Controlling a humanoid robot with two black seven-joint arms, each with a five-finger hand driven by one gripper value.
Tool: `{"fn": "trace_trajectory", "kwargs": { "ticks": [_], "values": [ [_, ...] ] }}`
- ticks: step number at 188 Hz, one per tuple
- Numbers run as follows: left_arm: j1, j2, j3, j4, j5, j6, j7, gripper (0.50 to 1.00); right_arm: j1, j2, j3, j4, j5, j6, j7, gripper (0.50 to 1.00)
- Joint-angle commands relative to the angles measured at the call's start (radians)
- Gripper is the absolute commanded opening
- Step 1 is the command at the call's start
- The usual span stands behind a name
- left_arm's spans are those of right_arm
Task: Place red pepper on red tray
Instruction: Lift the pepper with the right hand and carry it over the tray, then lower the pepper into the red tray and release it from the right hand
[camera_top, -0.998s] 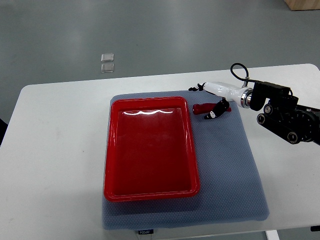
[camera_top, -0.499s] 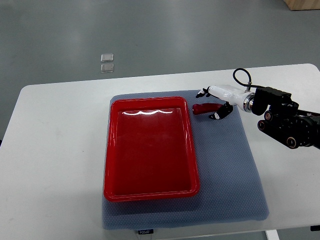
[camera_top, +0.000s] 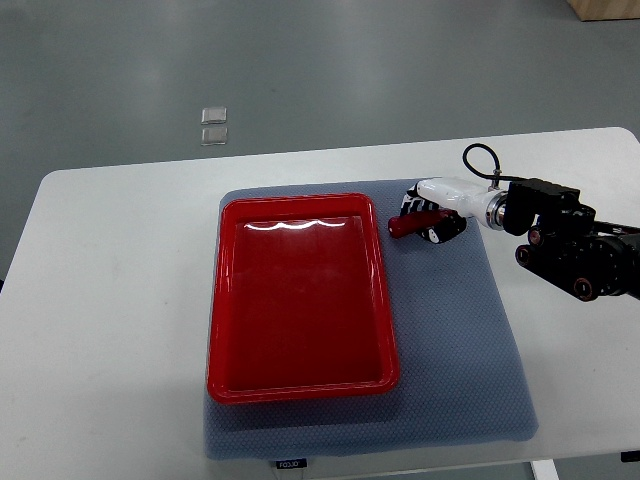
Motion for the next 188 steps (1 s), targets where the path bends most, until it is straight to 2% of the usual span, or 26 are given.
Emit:
{"fn": "trace_trajectory", "kwargs": {
  "ticks": [1, 35, 46, 74, 83, 84, 106, 118, 127, 128, 141, 162, 188],
  "values": [
    [0.0, 0.0, 0.0, 0.0, 0.0, 0.0, 0.0, 1.0, 0.005, -0.001, -0.005, 0.0, 0.0, 0.0, 0.0, 0.5],
    [0.0, 0.0, -0.001, 0.0, 0.0, 0.0, 0.0, 1.0, 0.034, -0.02, -0.004, 0.015, 0.009, 0.003, 0.0, 0.5],
    [0.0, 0.0, -0.001, 0.0, 0.0, 0.0, 0.0, 1.0, 0.068, -0.08, 0.004, 0.064, 0.021, 0.046, 0.002, 0.5],
    [0.0, 0.0, -0.001, 0.0, 0.0, 0.0, 0.0, 1.0, 0.117, -0.158, 0.015, 0.204, 0.089, 0.094, -0.001, 0.5],
    [0.0, 0.0, -0.001, 0.0, 0.0, 0.0, 0.0, 1.0, 0.117, -0.158, 0.015, 0.204, 0.089, 0.094, -0.001, 0.5],
    [0.0, 0.0, -0.001, 0.0, 0.0, 0.0, 0.0, 1.0, 0.146, -0.182, 0.013, 0.26, 0.147, 0.123, -0.003, 0.5],
    [0.0, 0.0, -0.001, 0.0, 0.0, 0.0, 0.0, 1.0, 0.175, -0.181, 0.013, 0.302, 0.204, 0.154, -0.003, 0.5],
    [0.0, 0.0, -0.001, 0.005, 0.0, 0.0, 0.0, 1.0, 0.206, -0.12, 0.007, 0.316, 0.215, 0.169, -0.005, 0.5],
    [0.0, 0.0, -0.001, 0.005, 0.0, 0.0, 0.0, 1.0, 0.206, -0.119, 0.007, 0.316, 0.215, 0.169, -0.005, 0.5],
    [0.0, 0.0, -0.001, 0.008, 0.0, 0.0, 0.0, 1.0, 0.219, -0.063, -0.007, 0.307, 0.209, 0.172, -0.014, 0.5],
    [0.0, 0.0, -0.001, 0.008, 0.0, 0.0, 0.0, 1.0, 0.233, 0.006, -0.03, 0.284, 0.209, 0.172, -0.028, 0.5],
    [0.0, 0.0, -0.001, 0.008, -0.001, 0.0, 0.0, 1.0, 0.247, 0.137, -0.125, 0.219, 0.207, 0.152, -0.028, 0.5],
    [0.0, 0.0, -0.001, 0.009, -0.001, 0.0, 0.0, 1.0, 0.233, 0.22, -0.188, 0.178, 0.206, 0.115, -0.026, 0.5]
  ]
}}
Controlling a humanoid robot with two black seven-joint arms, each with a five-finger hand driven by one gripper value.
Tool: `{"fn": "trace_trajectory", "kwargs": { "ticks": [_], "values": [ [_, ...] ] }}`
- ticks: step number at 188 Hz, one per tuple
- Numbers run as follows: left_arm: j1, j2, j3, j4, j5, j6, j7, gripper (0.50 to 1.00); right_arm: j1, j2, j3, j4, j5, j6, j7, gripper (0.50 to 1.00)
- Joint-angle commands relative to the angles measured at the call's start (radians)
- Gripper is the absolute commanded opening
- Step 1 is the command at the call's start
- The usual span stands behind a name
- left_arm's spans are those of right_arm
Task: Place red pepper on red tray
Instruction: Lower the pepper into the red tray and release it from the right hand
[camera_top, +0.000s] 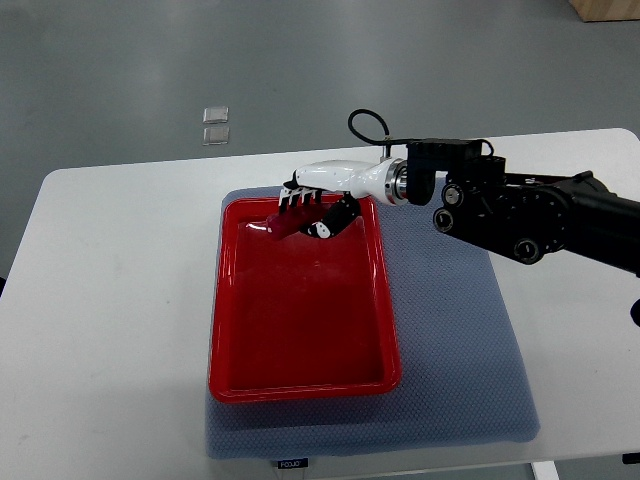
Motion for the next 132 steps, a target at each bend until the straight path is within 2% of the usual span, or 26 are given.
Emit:
{"fn": "trace_trajectory", "kwargs": {
  "ticks": [1, 40, 41, 55, 65, 74, 89, 93, 94, 96, 99, 132],
  "values": [
    [0.0, 0.0, 0.0, 0.001, -0.001, 0.0, 0.0, 1.0, -0.011, 0.066, -0.054, -0.03, -0.001, -0.029, 0.001, 0.5],
    [0.0, 0.0, 0.0, 0.001, -0.001, 0.0, 0.0, 1.0, -0.037, 0.093, -0.088, -0.055, -0.001, -0.052, 0.006, 0.5],
    [0.0, 0.0, 0.0, 0.001, 0.0, 0.0, 0.0, 1.0, -0.045, 0.093, -0.088, -0.055, -0.001, -0.052, 0.006, 0.555],
    [0.0, 0.0, 0.0, 0.001, 0.0, 0.0, 0.0, 1.0, -0.054, 0.094, -0.088, -0.056, -0.001, -0.052, 0.006, 0.576],
    [0.0, 0.0, 0.0, 0.001, -0.001, 0.0, 0.0, 1.0, -0.055, 0.094, -0.088, -0.056, -0.001, -0.054, 0.007, 0.625],
    [0.0, 0.0, 0.0, 0.001, -0.001, 0.0, 0.0, 1.0, -0.055, 0.093, -0.086, -0.056, -0.001, -0.054, 0.007, 0.727],
    [0.0, 0.0, 0.0, 0.001, -0.001, 0.0, 0.0, 1.0, -0.055, 0.091, -0.083, -0.058, 0.001, -0.054, 0.007, 0.817],
    [0.0, 0.0, 0.0, 0.001, 0.0, 0.0, 0.0, 1.0, -0.057, 0.091, -0.082, -0.058, 0.002, -0.052, 0.007, 0.854],
    [0.0, 0.0, 0.0, 0.001, 0.0, 0.0, 0.0, 1.0, -0.057, 0.089, -0.08, -0.059, 0.002, -0.052, 0.007, 0.876],
    [0.0, 0.0, 0.0, 0.001, 0.0, 0.0, 0.0, 1.0, -0.057, 0.089, -0.08, -0.059, 0.002, -0.052, 0.007, 0.876],
    [0.0, 0.0, 0.0, 0.001, -0.001, 0.0, 0.0, 1.0, -0.057, 0.089, -0.076, -0.059, 0.002, -0.052, 0.007, 0.909],
    [0.0, 0.0, 0.0, -0.001, 0.0, 0.0, 0.0, 1.0, -0.055, 0.059, -0.024, -0.056, 0.019, -0.052, 0.009, 0.913]
  ]
}}
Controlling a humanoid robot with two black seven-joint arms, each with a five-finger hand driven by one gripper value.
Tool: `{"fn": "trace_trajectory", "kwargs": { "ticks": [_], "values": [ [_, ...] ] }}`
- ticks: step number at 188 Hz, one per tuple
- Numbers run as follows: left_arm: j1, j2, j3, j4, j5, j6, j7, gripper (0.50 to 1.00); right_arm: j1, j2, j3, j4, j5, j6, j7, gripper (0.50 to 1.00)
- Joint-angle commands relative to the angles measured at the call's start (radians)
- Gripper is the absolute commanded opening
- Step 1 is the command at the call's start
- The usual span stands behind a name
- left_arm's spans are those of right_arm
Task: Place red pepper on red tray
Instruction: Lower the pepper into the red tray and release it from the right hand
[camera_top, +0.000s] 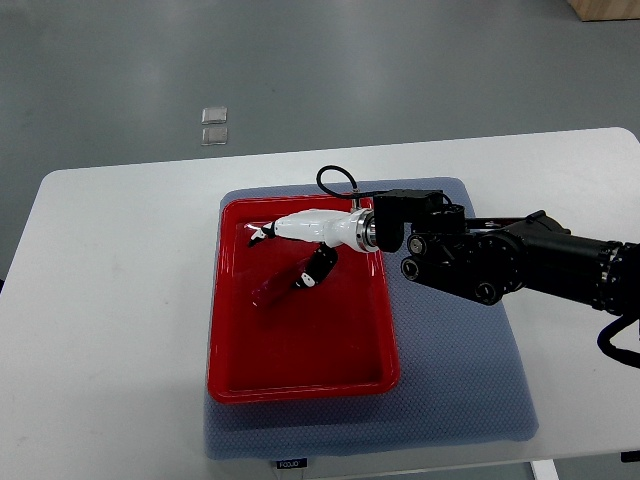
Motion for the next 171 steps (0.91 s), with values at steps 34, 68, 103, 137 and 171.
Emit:
{"fn": "trace_trajectory", "kwargs": {
  "ticks": [34, 68, 103, 137, 171],
  "values": [
    [0.0, 0.0, 0.002, -0.003, -0.001, 0.0, 0.0, 1.0, -0.042, -0.083, 0.312, 0.001, 0.075, 0.005, 0.0, 0.913],
    [0.0, 0.0, 0.002, -0.005, 0.001, 0.0, 0.0, 1.0, -0.22, -0.1, 0.646, 0.006, 0.319, 0.022, 0.004, 0.913],
    [0.0, 0.0, 0.003, -0.003, 0.001, 0.0, 0.0, 1.0, -0.395, -0.062, 0.885, 0.006, 0.701, 0.082, 0.005, 0.913],
    [0.0, 0.0, 0.005, -0.006, 0.001, 0.0, 0.0, 1.0, -0.459, -0.051, 0.974, -0.008, 1.038, 0.099, 0.005, 0.913],
    [0.0, 0.0, 0.005, -0.008, 0.001, 0.0, 0.0, 1.0, -0.468, -0.071, 0.986, -0.05, 1.185, 0.1, 0.023, 0.913]
  ]
}}
